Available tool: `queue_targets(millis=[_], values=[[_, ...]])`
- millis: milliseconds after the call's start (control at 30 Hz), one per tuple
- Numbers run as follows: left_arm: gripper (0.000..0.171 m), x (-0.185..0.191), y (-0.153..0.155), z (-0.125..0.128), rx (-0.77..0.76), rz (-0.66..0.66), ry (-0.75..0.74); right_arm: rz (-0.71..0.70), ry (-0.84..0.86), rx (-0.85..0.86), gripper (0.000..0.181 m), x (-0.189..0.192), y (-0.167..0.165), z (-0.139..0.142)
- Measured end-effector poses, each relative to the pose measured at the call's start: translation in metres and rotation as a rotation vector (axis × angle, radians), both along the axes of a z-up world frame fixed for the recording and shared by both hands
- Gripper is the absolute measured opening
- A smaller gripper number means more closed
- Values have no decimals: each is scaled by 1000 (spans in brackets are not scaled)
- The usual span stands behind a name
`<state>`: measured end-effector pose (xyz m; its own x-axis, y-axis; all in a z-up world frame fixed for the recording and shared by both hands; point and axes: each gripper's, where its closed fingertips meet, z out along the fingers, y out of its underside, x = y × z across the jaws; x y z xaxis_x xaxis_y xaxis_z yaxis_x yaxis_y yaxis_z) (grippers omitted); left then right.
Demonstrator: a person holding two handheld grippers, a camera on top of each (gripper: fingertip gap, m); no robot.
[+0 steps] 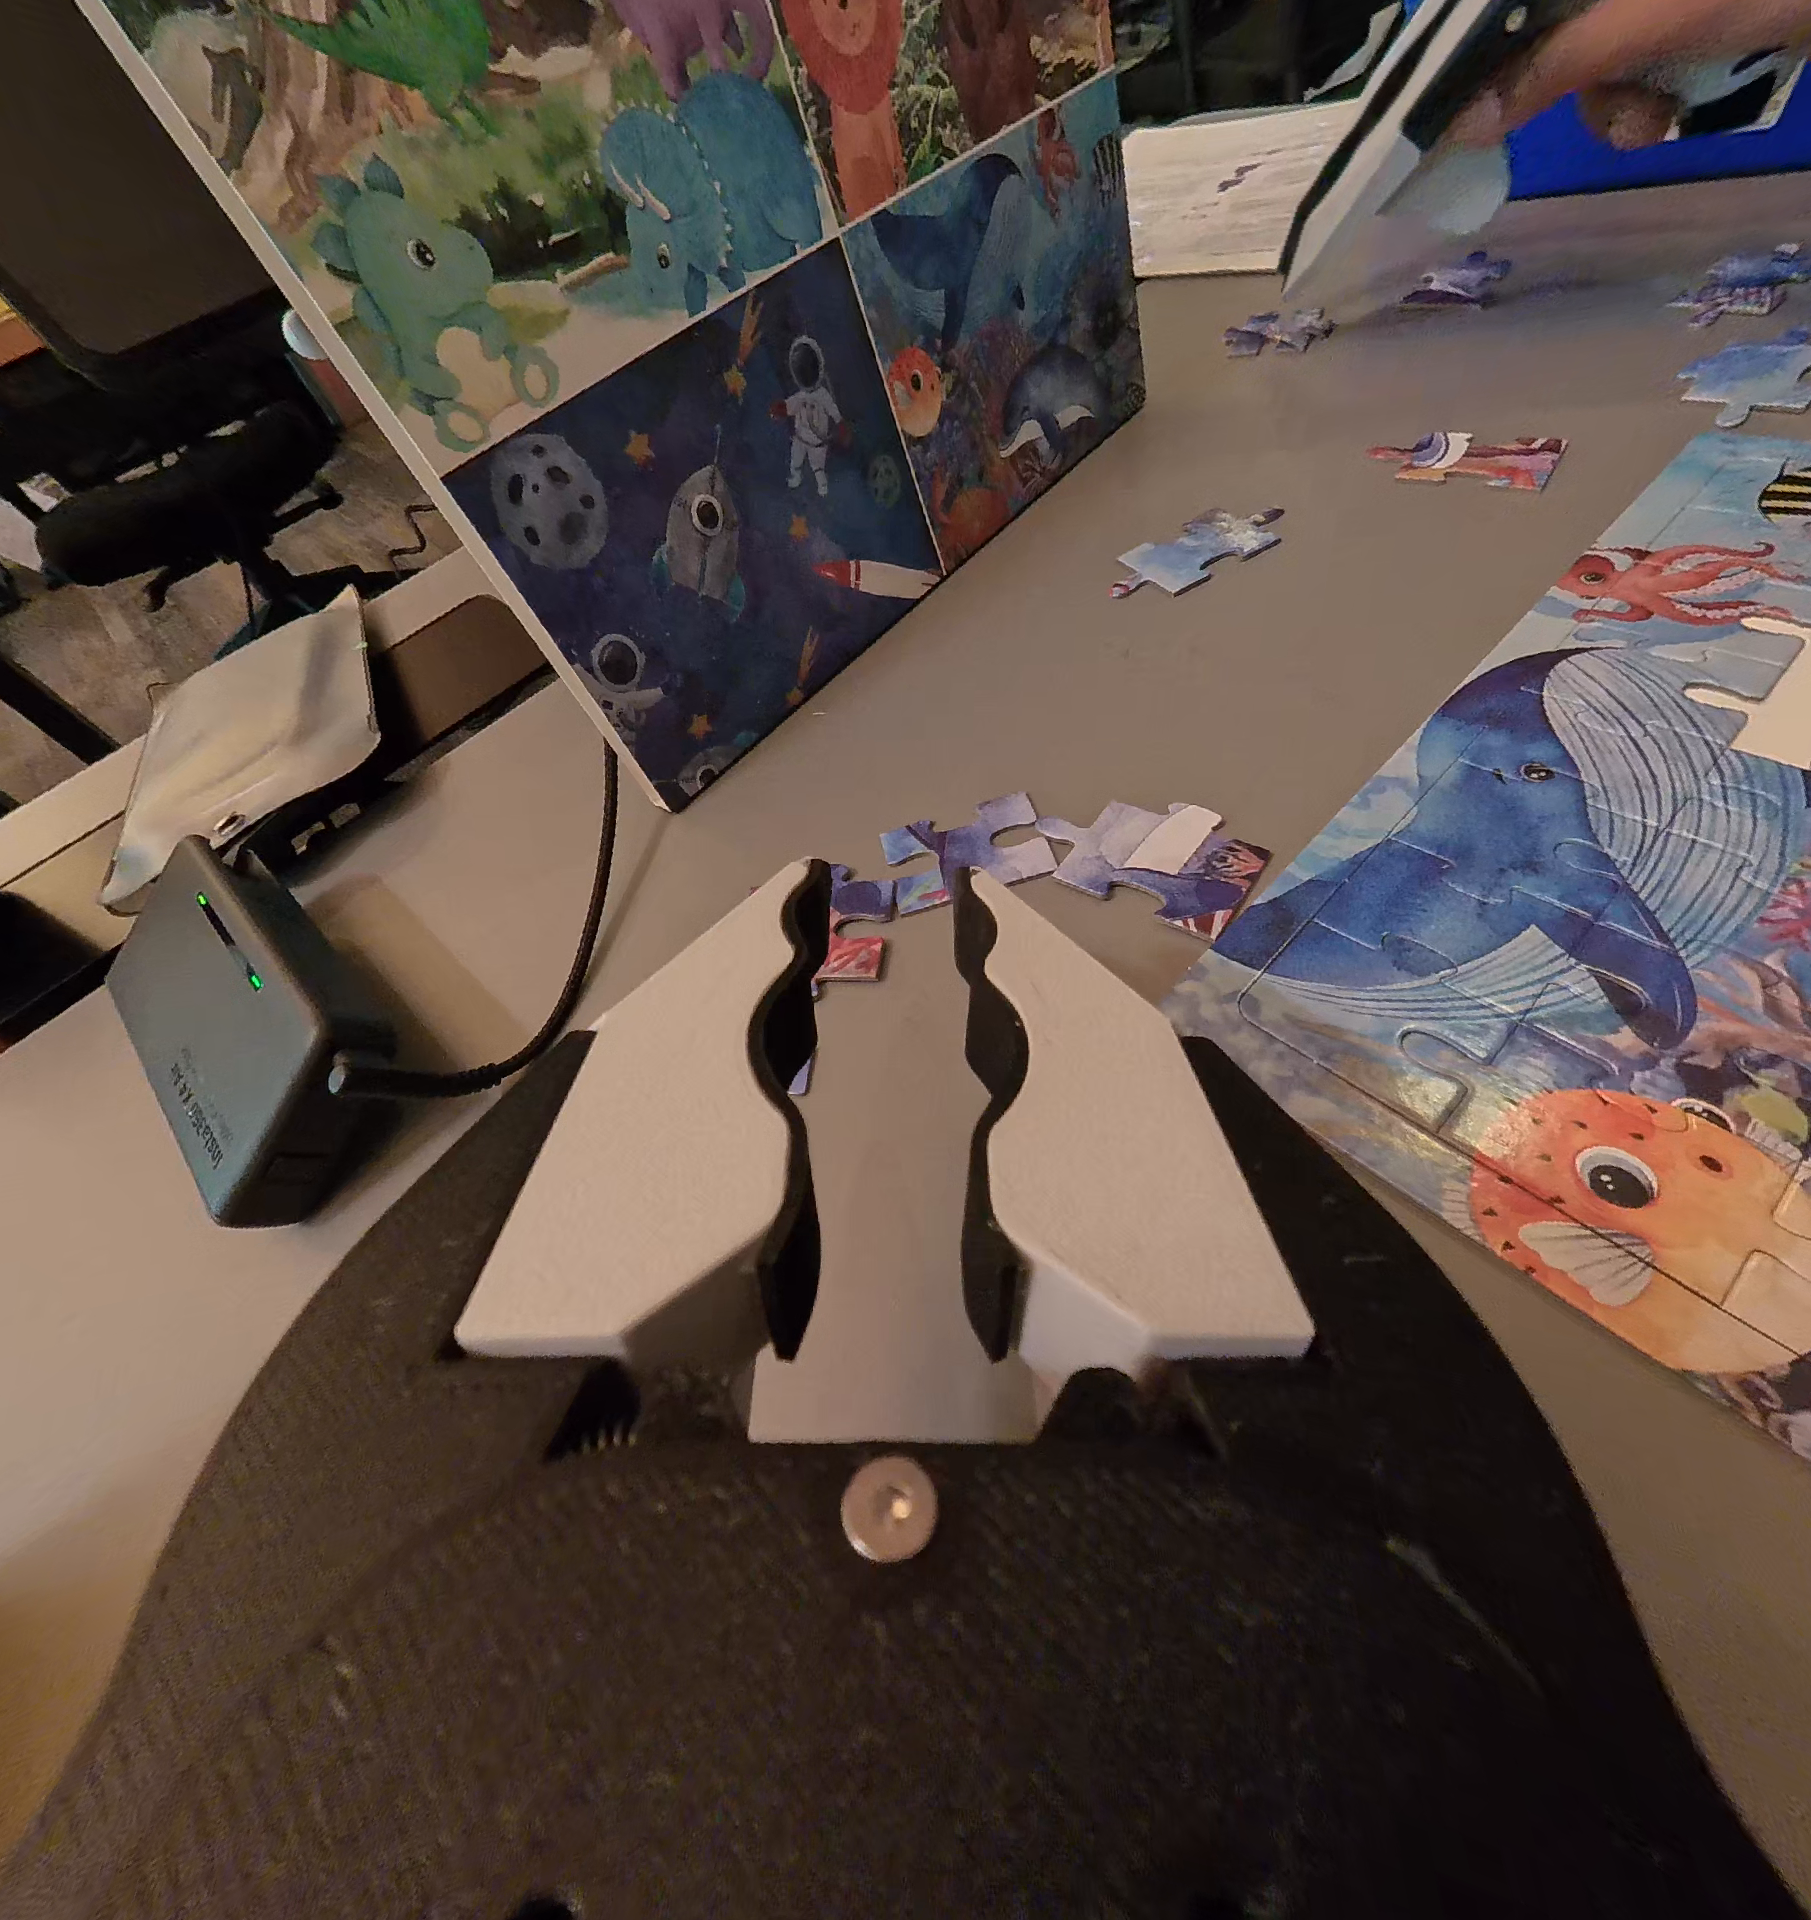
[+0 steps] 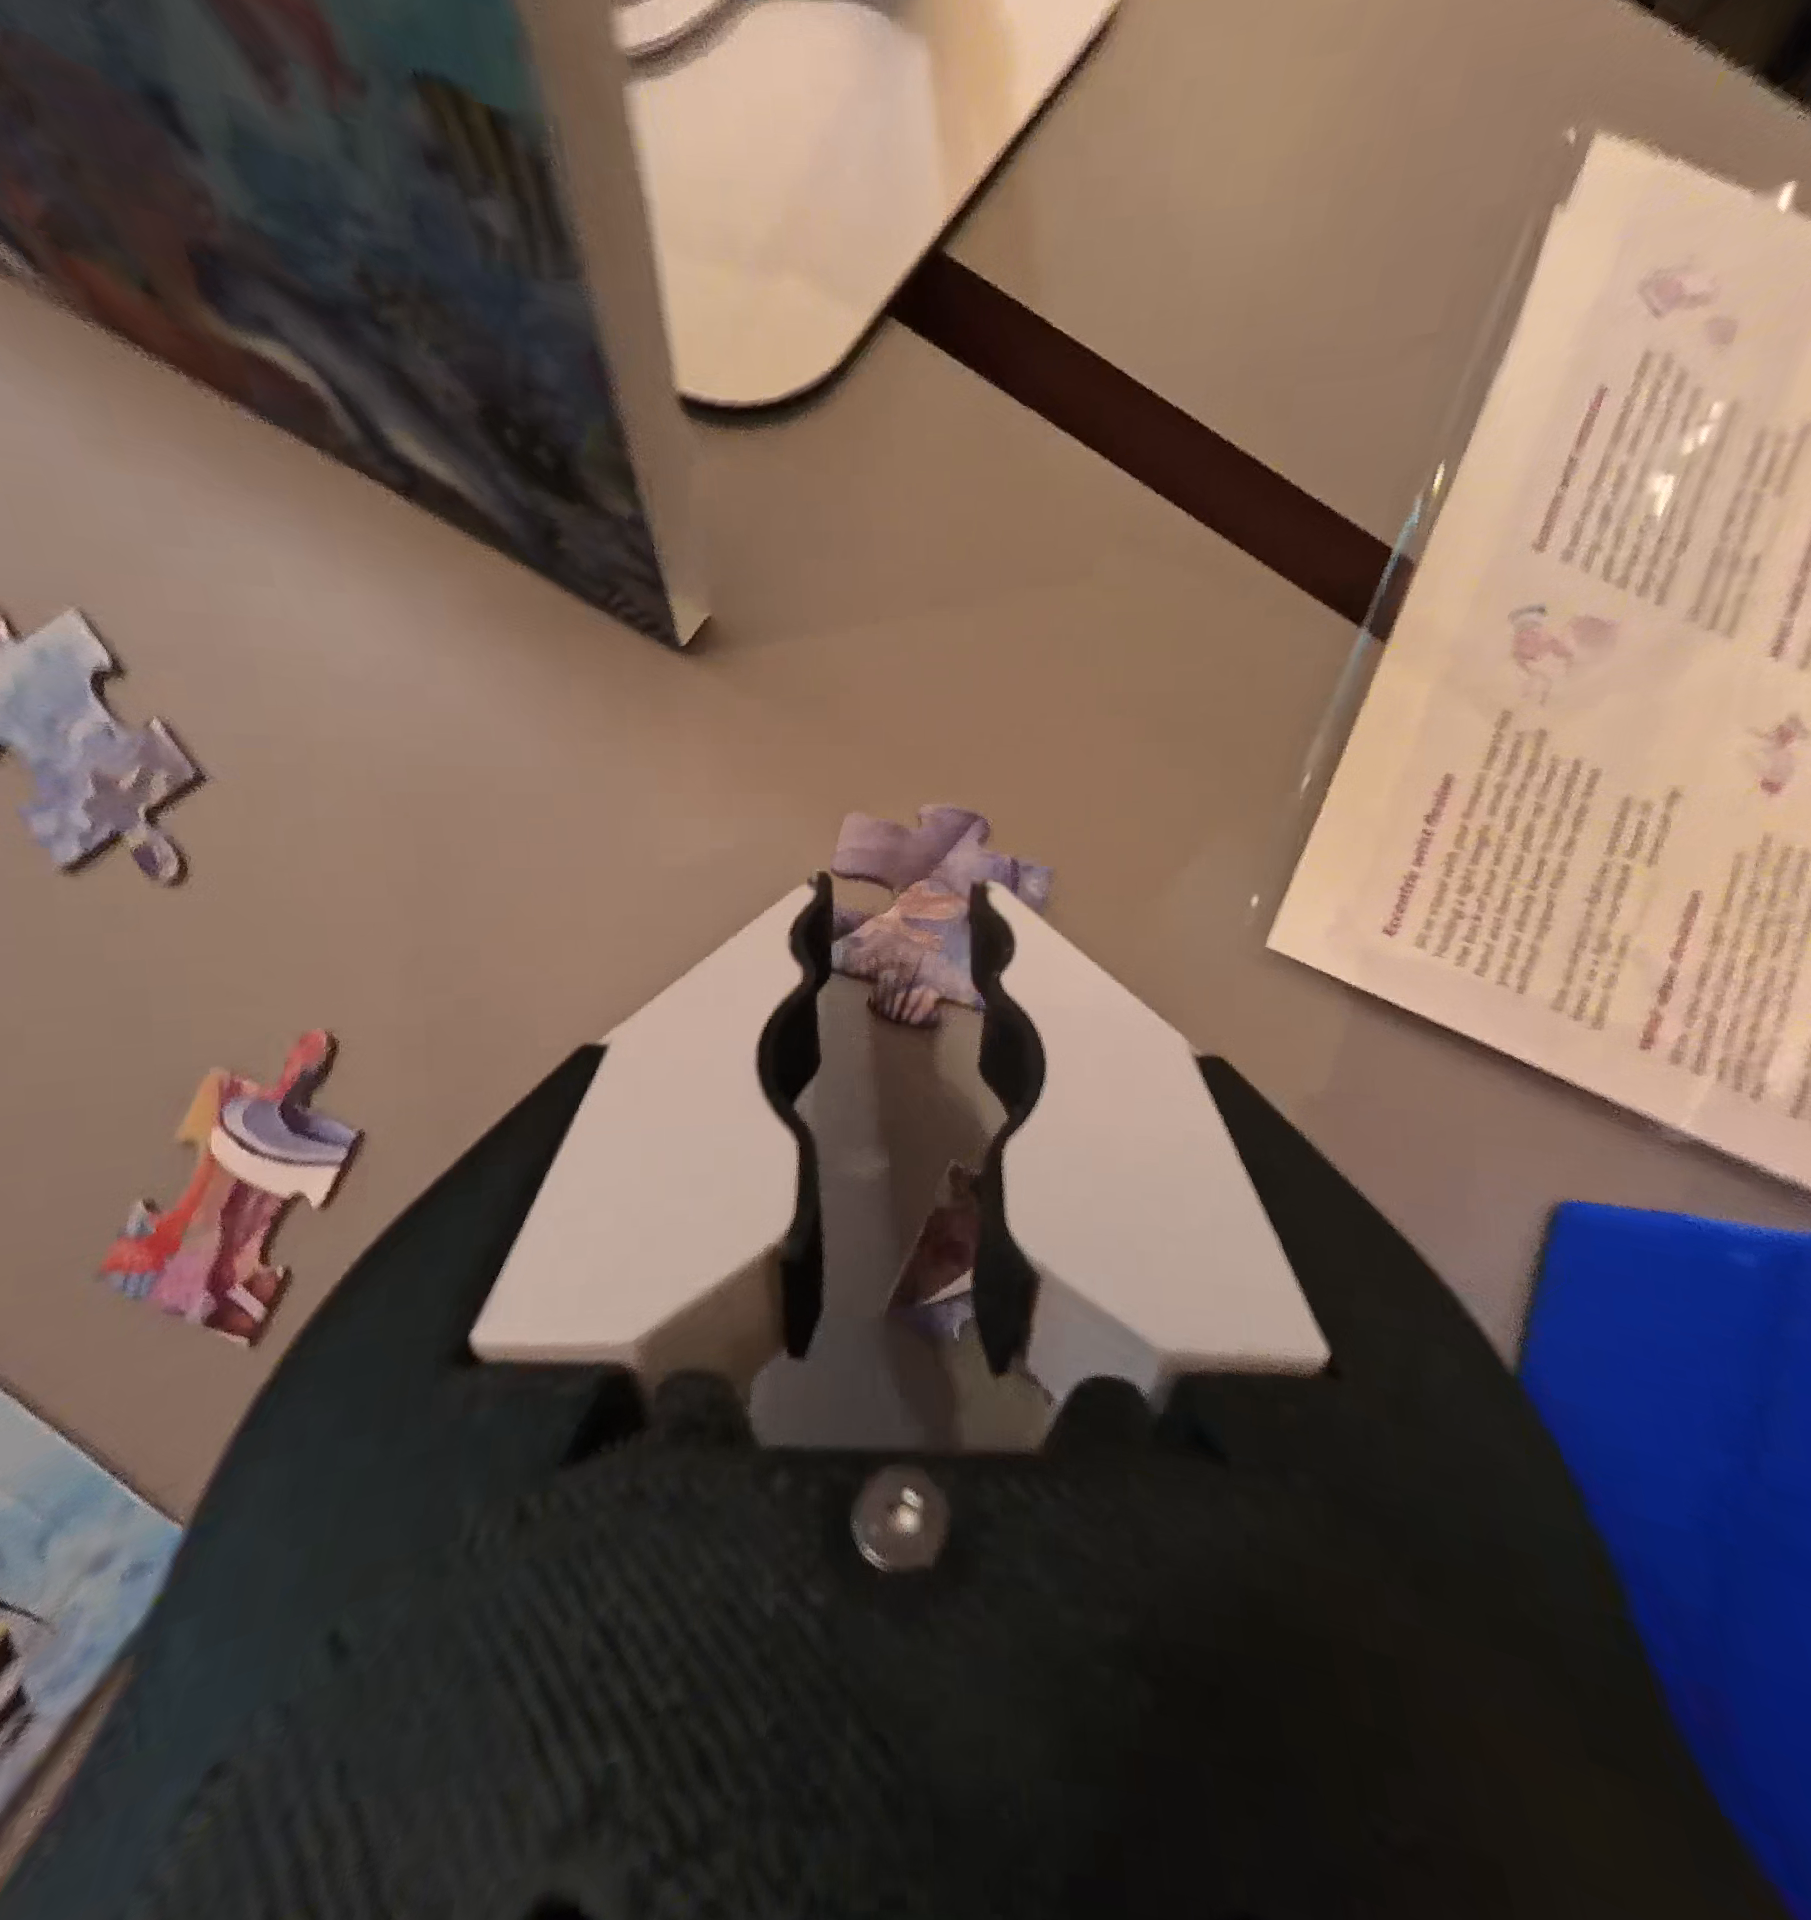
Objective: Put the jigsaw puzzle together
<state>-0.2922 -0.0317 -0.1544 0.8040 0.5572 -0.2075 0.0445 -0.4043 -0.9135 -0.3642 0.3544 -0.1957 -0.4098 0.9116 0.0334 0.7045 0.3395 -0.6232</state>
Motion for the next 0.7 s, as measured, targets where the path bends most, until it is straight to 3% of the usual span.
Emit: queue_targets(millis=[233, 500, 700], values=[[21, 1, 1, -1, -7, -2, 5, -106, -138, -42, 23, 0, 4, -19], [21, 1, 1, -1, -9, -2, 4, -80, -112, 40, 13, -2, 4, -20], [21, 1, 1, -1, -8, -2, 8, -36, -107, 2, 12, 1, -7, -16]])
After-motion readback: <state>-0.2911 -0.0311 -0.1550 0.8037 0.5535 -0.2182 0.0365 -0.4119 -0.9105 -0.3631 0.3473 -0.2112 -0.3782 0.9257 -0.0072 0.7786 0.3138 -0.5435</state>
